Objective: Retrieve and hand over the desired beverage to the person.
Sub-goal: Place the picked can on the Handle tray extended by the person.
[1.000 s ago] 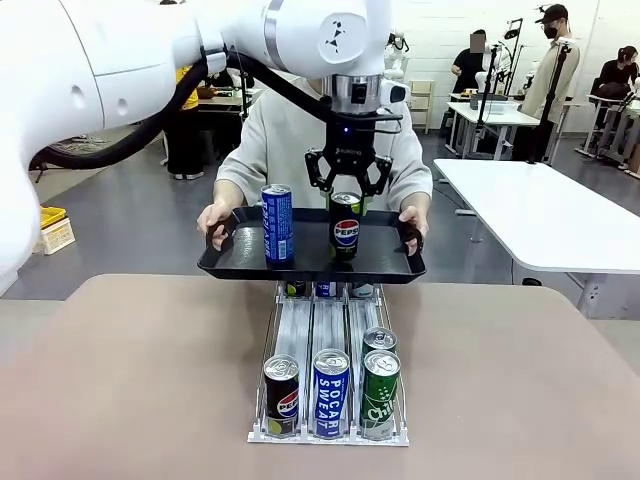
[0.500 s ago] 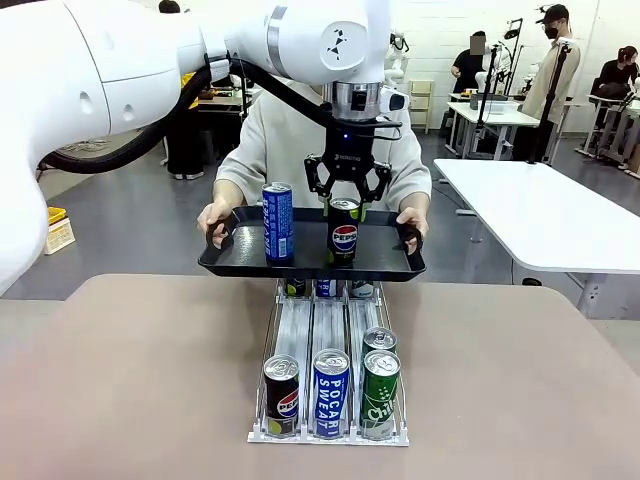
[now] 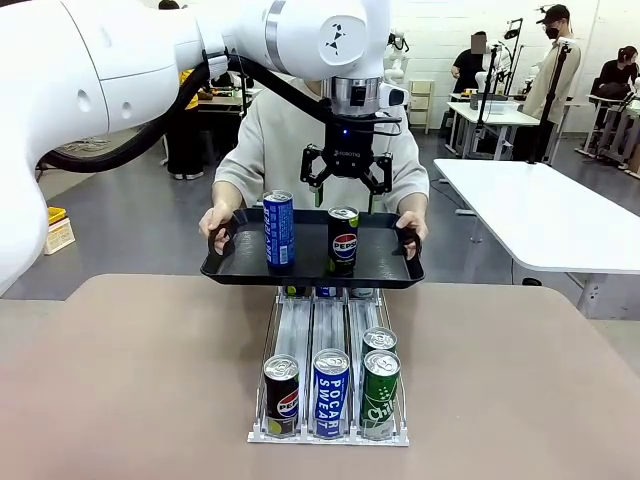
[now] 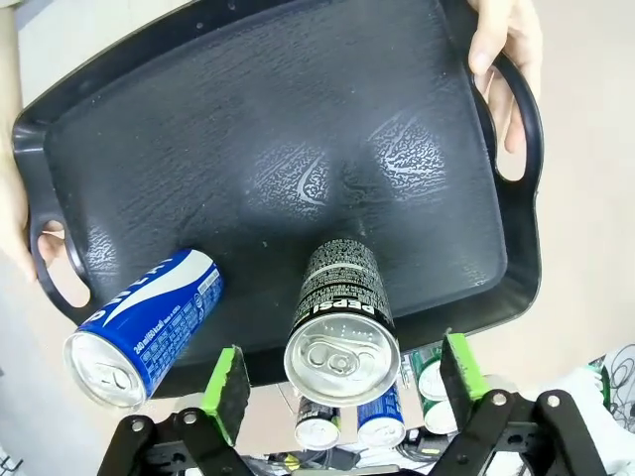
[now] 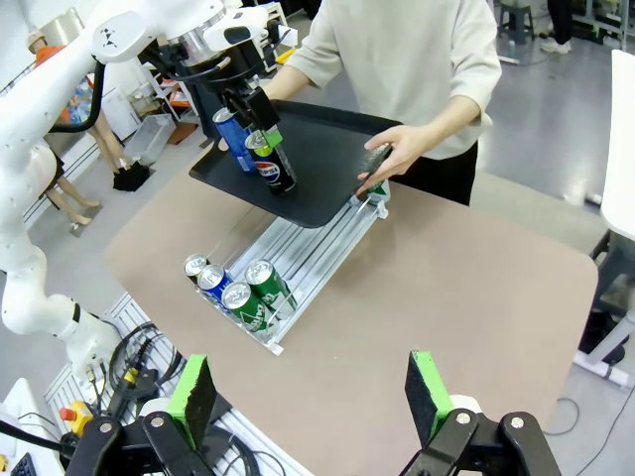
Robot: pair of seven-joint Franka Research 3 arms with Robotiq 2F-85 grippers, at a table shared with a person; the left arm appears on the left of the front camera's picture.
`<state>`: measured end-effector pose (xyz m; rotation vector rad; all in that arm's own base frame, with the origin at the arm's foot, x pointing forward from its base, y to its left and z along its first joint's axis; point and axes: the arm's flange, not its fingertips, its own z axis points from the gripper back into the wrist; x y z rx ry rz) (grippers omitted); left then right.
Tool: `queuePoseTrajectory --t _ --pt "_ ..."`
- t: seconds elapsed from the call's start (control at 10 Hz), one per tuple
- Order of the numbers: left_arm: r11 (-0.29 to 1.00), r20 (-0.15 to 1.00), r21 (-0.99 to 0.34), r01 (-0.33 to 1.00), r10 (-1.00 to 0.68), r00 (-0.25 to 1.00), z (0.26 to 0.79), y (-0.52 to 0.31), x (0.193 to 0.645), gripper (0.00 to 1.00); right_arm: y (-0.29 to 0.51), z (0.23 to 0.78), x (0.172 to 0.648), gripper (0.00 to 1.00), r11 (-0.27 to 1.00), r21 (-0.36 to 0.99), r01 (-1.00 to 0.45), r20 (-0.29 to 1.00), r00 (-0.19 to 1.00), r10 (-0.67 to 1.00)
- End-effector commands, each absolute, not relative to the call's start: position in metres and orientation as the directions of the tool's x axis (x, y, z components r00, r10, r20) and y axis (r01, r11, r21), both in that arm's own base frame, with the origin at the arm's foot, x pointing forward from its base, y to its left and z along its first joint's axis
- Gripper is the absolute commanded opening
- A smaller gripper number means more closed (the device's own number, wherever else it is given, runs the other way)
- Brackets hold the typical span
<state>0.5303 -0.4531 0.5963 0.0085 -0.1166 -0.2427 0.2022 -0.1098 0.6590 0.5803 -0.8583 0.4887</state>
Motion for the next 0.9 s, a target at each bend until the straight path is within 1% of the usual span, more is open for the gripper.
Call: queuePoseTrajectory --t 0.0,0.3,0.5,0.6,0.7,0.8 --pt "0.963 0.089 0.009 0.270 -0.270 0.959 0.607 -0.454 0.536 1.00 -0.109 0.659 0.203 1.00 0.716 0.282 -0.639 0.820 0.548 0.167" --pt "0.962 0.092 0.007 0.273 -0.273 0.958 0.610 -0.454 0.535 1.00 -0.109 0.659 0.203 1.00 0.716 0.282 -0.639 0.820 0.548 0.167" --pt "0.960 0.103 0.004 0.281 -0.280 0.954 0.625 -0.449 0.524 1.00 -0.109 0.659 0.203 1.00 0.716 0.282 -0.639 0.820 0.548 0.167" --pt "0.951 0.122 0.007 0.310 -0.308 0.943 0.641 -0.441 0.504 1.00 -0.109 0.659 0.203 1.00 0.716 0.282 -0.639 0.820 0.548 0.167" --pt "0.934 0.172 -0.002 0.357 -0.351 0.920 0.660 -0.423 0.466 1.00 -0.109 0.659 0.203 1.00 0.716 0.282 -0.639 0.820 0.548 0.167" --pt "0.905 0.258 -0.020 0.426 -0.407 0.876 0.676 -0.398 0.427 1.00 -0.109 0.659 0.203 1.00 0.716 0.282 -0.639 0.820 0.548 0.167"
